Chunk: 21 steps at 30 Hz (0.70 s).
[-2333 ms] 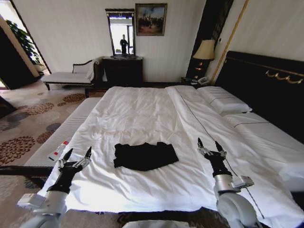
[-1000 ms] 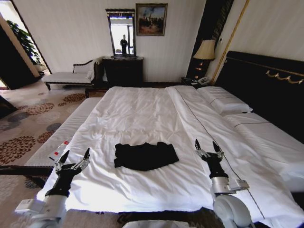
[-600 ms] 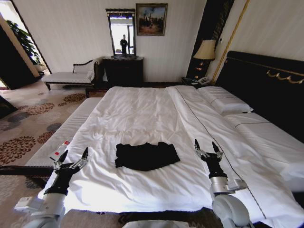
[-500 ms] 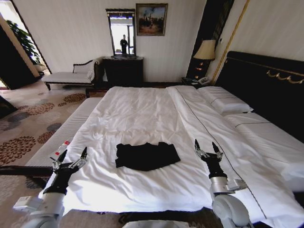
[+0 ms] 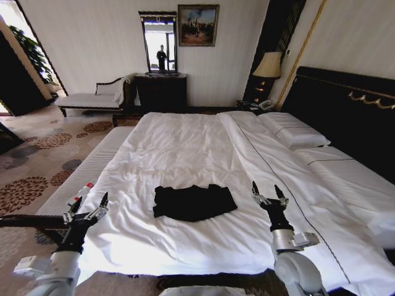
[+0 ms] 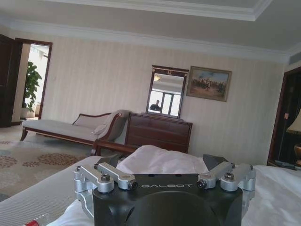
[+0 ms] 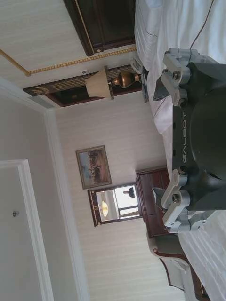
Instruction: Fold the clothes on the bed.
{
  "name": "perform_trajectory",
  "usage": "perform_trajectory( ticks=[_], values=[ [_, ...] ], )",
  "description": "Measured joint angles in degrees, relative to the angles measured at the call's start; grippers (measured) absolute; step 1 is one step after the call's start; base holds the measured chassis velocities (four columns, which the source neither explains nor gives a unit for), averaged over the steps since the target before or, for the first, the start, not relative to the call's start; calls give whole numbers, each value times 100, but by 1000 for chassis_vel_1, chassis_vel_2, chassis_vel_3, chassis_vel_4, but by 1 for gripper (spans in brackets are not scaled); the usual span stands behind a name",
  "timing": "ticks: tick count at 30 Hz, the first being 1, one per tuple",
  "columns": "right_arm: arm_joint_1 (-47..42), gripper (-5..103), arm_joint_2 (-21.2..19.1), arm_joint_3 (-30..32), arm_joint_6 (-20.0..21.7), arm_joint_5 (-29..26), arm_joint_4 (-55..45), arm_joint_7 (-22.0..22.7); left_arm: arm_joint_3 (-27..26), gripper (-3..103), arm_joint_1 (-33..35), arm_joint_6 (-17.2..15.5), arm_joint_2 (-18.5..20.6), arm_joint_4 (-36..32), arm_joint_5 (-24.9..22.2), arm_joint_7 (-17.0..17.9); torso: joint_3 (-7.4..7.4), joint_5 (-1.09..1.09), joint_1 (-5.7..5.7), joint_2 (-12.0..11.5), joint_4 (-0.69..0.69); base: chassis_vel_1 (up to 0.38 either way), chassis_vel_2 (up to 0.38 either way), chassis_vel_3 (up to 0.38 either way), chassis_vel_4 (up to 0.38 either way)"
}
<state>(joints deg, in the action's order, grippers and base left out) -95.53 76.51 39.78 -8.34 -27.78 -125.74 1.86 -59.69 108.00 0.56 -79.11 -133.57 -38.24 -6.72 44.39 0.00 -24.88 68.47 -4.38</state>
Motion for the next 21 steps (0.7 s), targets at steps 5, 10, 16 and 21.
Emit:
perform_trajectory(
  ticks=[5,10,16,21],
  values=[
    [15,100,8,-5,-7,2,14,-1,-80,100,26,66,-10,37,-41,-13,0,0,0,0,0,0,0,0,0],
    [32,100,9,-13,-30,2,43,-1,-82,100,63,112,-46,37,-37,-32,0,0,0,0,0,0,0,0,0],
    [44,100,-2,-22,-64,6,74,-1,-53,100,78,128,-130,41,-6,-33,0,1,0,0,0,0,0,0,0],
    [80,100,-22,-33,-108,26,122,16,-36,100,91,139,-180,33,33,-34,0,1,0,0,0,-13,9,2,-20]
  ],
)
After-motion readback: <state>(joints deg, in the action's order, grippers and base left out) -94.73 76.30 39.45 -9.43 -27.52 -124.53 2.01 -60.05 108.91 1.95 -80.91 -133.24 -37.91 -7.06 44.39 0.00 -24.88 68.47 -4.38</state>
